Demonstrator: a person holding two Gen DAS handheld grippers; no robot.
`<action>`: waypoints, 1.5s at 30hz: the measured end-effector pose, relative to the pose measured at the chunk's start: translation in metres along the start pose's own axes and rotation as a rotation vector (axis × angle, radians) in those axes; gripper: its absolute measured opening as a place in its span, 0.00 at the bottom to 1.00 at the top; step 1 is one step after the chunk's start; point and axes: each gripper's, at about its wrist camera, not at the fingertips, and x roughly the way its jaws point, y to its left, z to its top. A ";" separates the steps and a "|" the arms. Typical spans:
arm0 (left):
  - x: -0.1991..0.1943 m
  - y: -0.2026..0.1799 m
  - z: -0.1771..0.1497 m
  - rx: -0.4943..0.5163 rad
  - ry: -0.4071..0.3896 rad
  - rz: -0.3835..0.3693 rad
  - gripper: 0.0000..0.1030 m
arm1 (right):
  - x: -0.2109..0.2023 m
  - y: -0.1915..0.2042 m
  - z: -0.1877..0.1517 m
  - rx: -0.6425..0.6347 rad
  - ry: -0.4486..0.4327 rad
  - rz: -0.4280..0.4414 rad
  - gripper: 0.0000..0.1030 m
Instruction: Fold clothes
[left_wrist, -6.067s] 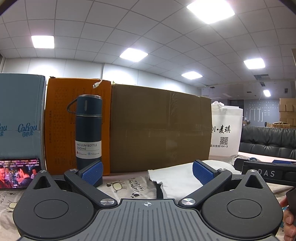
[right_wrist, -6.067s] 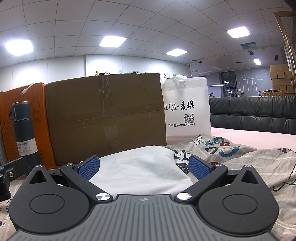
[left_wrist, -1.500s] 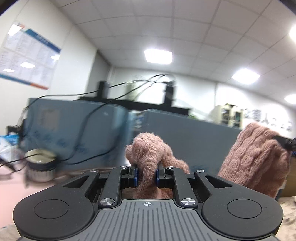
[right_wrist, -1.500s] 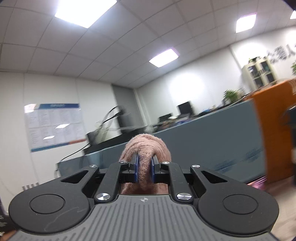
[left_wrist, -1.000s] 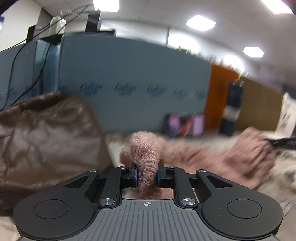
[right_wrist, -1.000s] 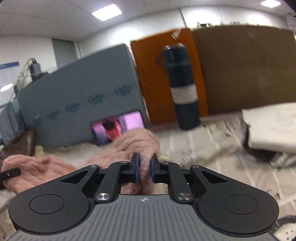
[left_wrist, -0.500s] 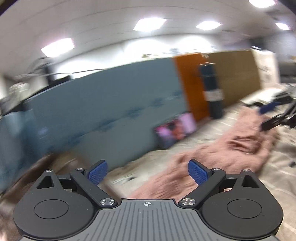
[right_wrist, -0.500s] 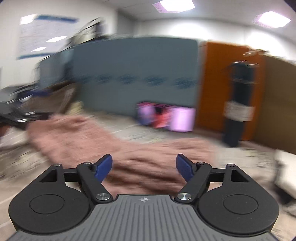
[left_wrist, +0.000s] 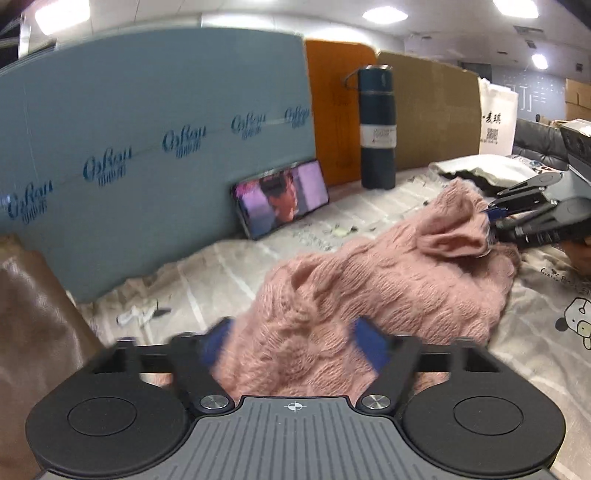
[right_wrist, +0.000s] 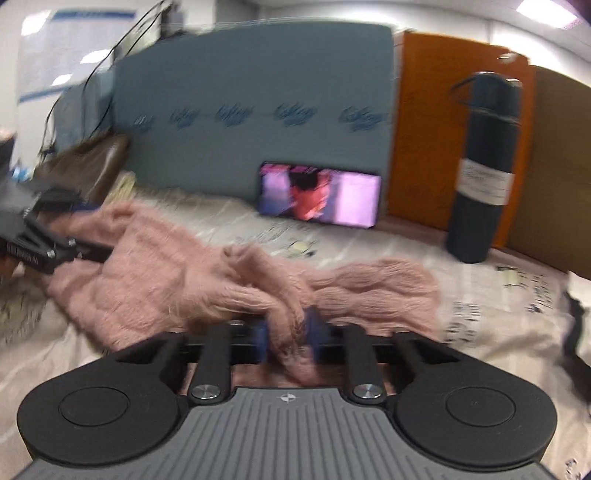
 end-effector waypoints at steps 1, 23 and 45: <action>-0.002 -0.002 0.000 0.018 -0.016 0.015 0.35 | -0.008 -0.004 0.001 0.013 -0.028 -0.022 0.14; -0.036 -0.042 -0.001 0.164 -0.132 0.175 0.15 | -0.087 -0.104 -0.018 0.204 -0.138 -0.528 0.84; -0.101 -0.112 -0.041 0.425 -0.303 0.141 0.14 | 0.017 0.052 0.066 -0.573 0.070 0.443 0.81</action>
